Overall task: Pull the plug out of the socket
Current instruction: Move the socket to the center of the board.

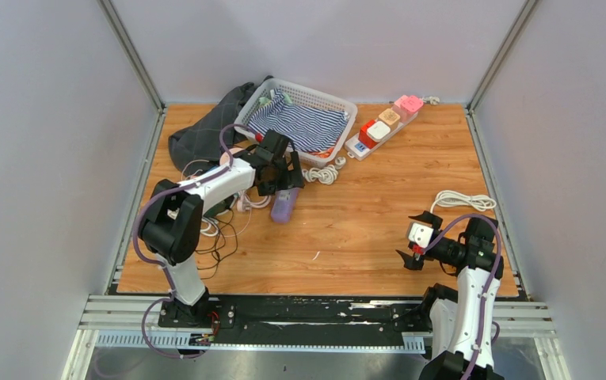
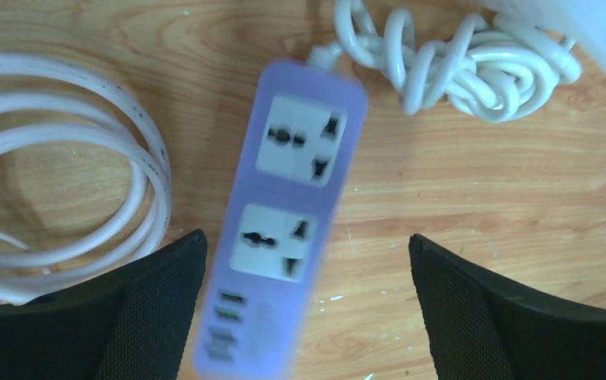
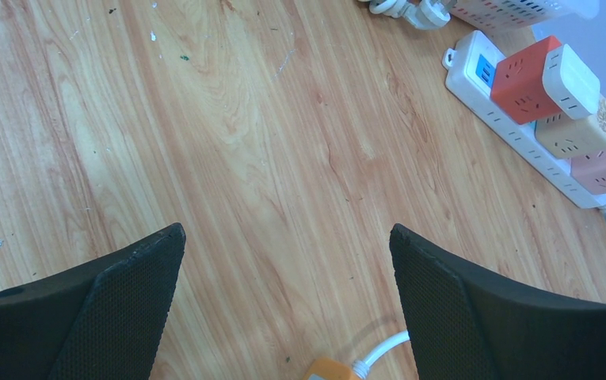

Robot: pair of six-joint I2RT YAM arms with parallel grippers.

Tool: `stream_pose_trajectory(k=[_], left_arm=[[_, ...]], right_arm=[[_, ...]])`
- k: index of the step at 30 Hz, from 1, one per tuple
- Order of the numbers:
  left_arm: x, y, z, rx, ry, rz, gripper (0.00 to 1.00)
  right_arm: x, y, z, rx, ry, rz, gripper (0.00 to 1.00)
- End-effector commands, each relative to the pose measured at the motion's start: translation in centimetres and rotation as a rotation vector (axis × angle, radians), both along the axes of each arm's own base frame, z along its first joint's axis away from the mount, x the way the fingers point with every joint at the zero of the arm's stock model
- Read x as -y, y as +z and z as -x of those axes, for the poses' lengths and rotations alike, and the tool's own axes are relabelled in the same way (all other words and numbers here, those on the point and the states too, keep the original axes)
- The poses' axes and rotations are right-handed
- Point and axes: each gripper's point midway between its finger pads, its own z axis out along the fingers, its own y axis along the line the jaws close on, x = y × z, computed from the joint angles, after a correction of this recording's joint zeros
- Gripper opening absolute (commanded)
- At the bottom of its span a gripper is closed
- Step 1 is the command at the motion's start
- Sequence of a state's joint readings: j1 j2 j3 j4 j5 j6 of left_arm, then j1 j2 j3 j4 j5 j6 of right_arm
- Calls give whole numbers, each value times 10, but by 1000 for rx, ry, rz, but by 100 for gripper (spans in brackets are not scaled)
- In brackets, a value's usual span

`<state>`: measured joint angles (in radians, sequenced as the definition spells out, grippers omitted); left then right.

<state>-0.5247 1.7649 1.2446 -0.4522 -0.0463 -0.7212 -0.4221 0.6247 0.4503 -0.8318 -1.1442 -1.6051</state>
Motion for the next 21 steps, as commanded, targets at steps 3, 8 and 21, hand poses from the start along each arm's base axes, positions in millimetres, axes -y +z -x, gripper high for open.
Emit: stream_pose_trajectory(k=[3,8,21], left_arm=[[4,-3,7,-48,-64,18,100],[8,2,6,-25,-91,37,100],[10,100,13,373,-320,114,100]], right_arm=[[-3,0,4,-4,7,-30,100],[-3,1,4,-4,7,-31,100],[-3,0,4,-6,9,-30,100]])
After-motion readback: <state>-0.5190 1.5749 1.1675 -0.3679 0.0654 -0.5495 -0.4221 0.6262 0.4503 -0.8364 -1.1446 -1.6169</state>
